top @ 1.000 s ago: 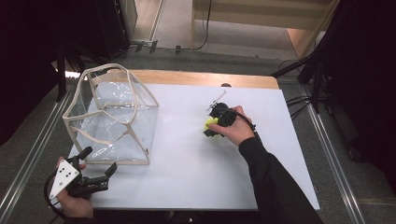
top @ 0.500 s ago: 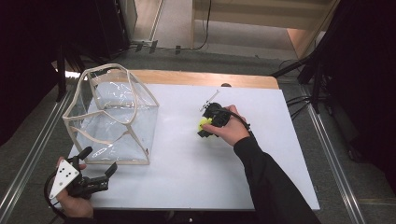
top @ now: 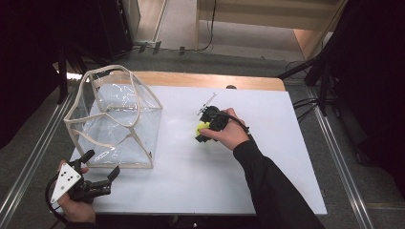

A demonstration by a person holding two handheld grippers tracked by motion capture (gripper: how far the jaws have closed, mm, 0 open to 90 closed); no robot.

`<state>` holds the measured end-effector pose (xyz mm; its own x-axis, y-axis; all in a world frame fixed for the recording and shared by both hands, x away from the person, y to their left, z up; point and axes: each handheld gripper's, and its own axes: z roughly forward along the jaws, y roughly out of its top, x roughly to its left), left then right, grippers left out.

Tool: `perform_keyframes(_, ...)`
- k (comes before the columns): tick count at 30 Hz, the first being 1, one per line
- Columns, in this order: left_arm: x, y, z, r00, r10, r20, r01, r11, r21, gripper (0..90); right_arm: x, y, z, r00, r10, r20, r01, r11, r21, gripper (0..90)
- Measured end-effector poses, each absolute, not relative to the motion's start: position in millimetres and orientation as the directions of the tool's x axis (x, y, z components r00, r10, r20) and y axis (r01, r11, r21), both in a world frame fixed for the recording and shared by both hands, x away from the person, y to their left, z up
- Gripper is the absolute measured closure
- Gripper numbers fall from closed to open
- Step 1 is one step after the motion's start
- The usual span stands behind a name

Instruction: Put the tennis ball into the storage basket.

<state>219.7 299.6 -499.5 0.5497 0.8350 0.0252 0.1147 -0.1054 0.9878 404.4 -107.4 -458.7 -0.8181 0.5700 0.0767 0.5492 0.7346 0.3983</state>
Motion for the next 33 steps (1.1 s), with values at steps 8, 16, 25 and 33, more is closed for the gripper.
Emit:
perform_keyframes(8,220,299,-500,0.551,0.834,0.025,0.113,-0.104,0.988,0.0,402,-100,-457,-0.828,0.555,0.074,0.535,0.745,0.399,24.2)
perform_keyframes(16,220,300,-500,0.551,0.834,0.025,0.113,-0.104,0.988,0.0,399,-90,-454,-0.835,0.544,0.082,0.527,0.750,0.400,24.2)
perform_keyframes(25,220,300,-499,0.550,0.835,0.026,0.114,-0.106,0.988,0.0,395,-76,-451,-0.858,0.507,0.083,0.493,0.767,0.410,24.2)
perform_keyframes(33,220,300,-499,0.551,0.834,0.027,0.115,-0.108,0.987,0.0,393,-66,-452,-0.869,0.487,0.089,0.478,0.776,0.411,24.2)
